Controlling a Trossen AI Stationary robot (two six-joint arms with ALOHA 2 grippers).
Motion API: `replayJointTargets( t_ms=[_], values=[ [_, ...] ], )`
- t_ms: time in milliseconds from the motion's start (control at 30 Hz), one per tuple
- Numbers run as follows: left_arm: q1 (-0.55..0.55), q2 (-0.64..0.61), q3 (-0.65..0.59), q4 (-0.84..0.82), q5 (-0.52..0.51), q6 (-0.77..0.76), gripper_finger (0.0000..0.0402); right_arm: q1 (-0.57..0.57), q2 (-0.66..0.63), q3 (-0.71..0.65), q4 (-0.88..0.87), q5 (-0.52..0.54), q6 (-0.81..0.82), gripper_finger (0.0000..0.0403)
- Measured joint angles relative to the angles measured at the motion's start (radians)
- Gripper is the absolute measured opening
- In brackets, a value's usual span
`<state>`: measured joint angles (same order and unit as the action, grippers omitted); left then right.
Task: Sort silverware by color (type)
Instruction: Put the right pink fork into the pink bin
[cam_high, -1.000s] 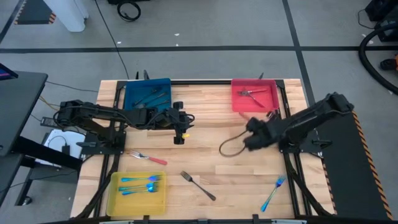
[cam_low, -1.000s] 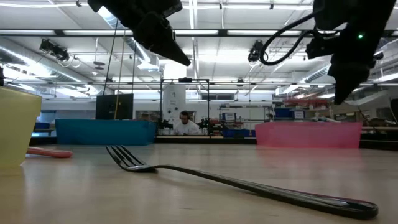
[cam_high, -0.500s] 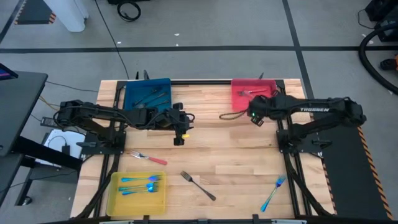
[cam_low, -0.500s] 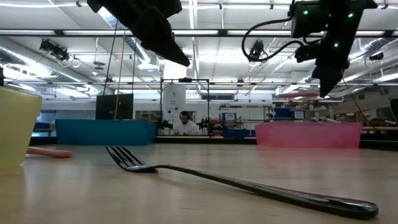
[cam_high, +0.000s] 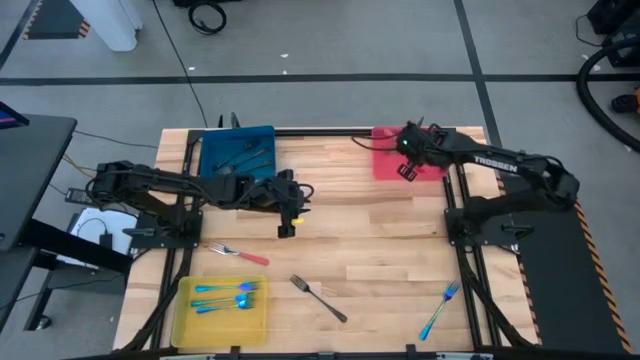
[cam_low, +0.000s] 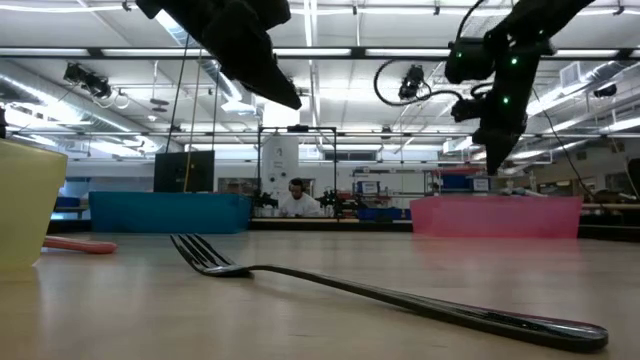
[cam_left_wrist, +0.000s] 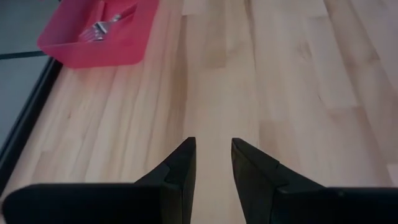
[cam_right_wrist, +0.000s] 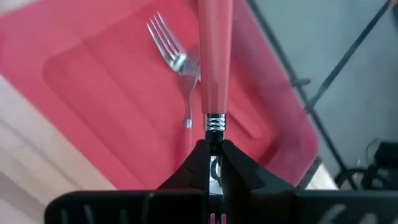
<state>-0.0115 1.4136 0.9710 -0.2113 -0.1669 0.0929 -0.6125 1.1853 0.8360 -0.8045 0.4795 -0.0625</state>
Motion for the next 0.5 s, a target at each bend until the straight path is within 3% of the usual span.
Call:
replayJointTargets(
  t_ms=[500],
  values=[
    [-0.149,0.0,0.0,-0.053,0.0,-0.007,0.0102,-0.149,0.252,0.0,0.05,-0.028,-0.054,0.0031]
  ],
)
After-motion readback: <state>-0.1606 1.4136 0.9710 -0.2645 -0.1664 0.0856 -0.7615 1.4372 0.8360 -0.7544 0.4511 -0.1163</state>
